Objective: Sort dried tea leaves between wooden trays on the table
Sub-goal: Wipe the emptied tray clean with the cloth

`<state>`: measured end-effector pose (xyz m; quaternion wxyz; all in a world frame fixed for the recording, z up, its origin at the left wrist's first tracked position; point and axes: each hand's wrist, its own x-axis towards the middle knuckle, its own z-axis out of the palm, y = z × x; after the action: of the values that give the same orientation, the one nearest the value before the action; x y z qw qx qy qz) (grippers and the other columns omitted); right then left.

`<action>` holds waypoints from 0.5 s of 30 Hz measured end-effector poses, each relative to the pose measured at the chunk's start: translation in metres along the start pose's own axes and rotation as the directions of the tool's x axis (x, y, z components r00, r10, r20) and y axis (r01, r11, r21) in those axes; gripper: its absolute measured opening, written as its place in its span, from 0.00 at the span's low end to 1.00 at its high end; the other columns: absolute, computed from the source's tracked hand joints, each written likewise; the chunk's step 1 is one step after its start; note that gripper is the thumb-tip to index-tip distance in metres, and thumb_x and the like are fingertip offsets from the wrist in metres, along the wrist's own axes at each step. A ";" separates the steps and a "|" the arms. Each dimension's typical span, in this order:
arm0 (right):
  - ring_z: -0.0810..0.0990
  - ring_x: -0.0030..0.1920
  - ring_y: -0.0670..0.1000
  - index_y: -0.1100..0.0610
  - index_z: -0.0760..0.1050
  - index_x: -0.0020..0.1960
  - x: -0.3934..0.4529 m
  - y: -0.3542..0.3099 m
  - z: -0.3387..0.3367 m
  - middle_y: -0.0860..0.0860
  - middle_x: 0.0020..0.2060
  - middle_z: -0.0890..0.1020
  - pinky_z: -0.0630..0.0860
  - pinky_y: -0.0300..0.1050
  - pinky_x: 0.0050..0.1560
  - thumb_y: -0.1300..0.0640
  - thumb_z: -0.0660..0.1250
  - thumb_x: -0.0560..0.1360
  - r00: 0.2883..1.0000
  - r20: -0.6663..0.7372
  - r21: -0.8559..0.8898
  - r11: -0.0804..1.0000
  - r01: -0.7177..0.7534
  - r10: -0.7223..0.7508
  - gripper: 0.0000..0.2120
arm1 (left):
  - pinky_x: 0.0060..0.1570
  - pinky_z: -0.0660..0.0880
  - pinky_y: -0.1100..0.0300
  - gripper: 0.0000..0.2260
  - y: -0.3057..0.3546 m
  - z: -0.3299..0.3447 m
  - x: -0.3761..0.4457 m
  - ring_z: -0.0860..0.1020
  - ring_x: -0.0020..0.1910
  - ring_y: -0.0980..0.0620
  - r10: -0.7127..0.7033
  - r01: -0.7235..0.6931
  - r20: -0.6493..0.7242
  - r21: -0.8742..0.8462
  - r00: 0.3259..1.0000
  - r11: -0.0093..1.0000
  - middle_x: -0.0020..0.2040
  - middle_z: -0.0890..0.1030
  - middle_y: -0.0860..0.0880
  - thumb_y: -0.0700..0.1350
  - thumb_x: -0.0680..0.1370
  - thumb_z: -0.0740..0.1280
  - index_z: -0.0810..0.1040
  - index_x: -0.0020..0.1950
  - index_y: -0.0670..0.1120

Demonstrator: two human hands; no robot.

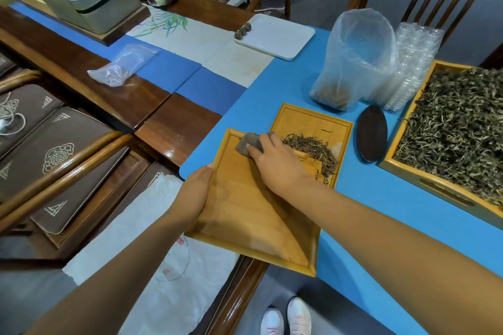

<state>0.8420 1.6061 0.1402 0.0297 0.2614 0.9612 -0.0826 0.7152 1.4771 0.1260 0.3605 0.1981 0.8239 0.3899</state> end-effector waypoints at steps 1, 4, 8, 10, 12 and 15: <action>0.60 0.66 0.61 0.58 0.60 0.72 -0.003 0.003 0.000 0.59 0.65 0.64 0.69 0.55 0.59 0.64 0.60 0.75 1.000 0.008 -0.006 1.000 -0.014 0.014 0.26 | 0.36 0.67 0.61 0.15 -0.001 -0.001 0.000 0.74 0.40 0.55 0.003 -0.003 -0.005 0.002 1.000 1.000 0.40 0.76 0.53 0.54 0.81 0.51 0.72 0.40 0.55; 0.61 0.65 0.61 0.58 0.64 0.70 -0.011 0.011 -0.002 0.59 0.63 0.66 0.71 0.55 0.56 0.64 0.60 0.75 0.998 -0.021 0.007 0.998 -0.061 0.061 0.23 | 0.39 0.68 0.59 0.14 -0.002 -0.006 0.002 0.74 0.42 0.55 -0.024 0.023 -0.032 -0.017 0.999 1.000 0.42 0.77 0.53 0.54 0.81 0.52 0.73 0.41 0.55; 0.62 0.65 0.61 0.57 0.60 0.72 -0.006 0.007 -0.008 0.59 0.64 0.66 0.71 0.54 0.56 0.64 0.59 0.76 0.994 -0.093 0.047 0.998 -0.048 0.053 0.25 | 0.44 0.71 0.54 0.13 0.001 -0.008 0.006 0.76 0.44 0.52 -0.040 0.037 -0.033 -0.088 0.999 0.995 0.44 0.79 0.50 0.53 0.81 0.54 0.75 0.43 0.54; 0.61 0.65 0.61 0.57 0.58 0.73 0.002 0.000 -0.010 0.60 0.65 0.65 0.69 0.55 0.59 0.64 0.59 0.76 0.994 -0.105 0.057 0.998 -0.023 0.029 0.26 | 0.42 0.70 0.55 0.12 0.004 -0.006 0.006 0.76 0.43 0.52 -0.047 0.043 -0.040 -0.098 0.998 0.994 0.43 0.78 0.50 0.53 0.81 0.55 0.75 0.42 0.53; 0.60 0.67 0.61 0.57 0.57 0.73 0.009 -0.006 -0.010 0.60 0.66 0.64 0.69 0.56 0.60 0.64 0.58 0.76 0.995 -0.103 0.050 0.999 -0.012 0.017 0.27 | 0.46 0.70 0.53 0.13 0.007 -0.003 0.007 0.75 0.43 0.52 -0.054 0.051 -0.040 -0.085 0.998 0.995 0.43 0.78 0.50 0.54 0.80 0.55 0.75 0.42 0.53; 0.59 0.68 0.61 0.56 0.56 0.74 0.015 -0.006 -0.007 0.60 0.67 0.62 0.68 0.55 0.61 0.64 0.57 0.77 0.995 -0.092 0.025 0.999 -0.032 0.034 0.26 | 0.40 0.69 0.56 0.13 0.009 0.000 0.008 0.75 0.41 0.52 -0.050 0.048 -0.045 -0.055 0.998 0.997 0.40 0.77 0.51 0.54 0.80 0.55 0.74 0.40 0.53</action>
<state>0.8257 1.6094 0.1467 -0.0166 0.2811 0.9561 -0.0813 0.7109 1.4875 0.1296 0.3558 0.1588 0.8259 0.4076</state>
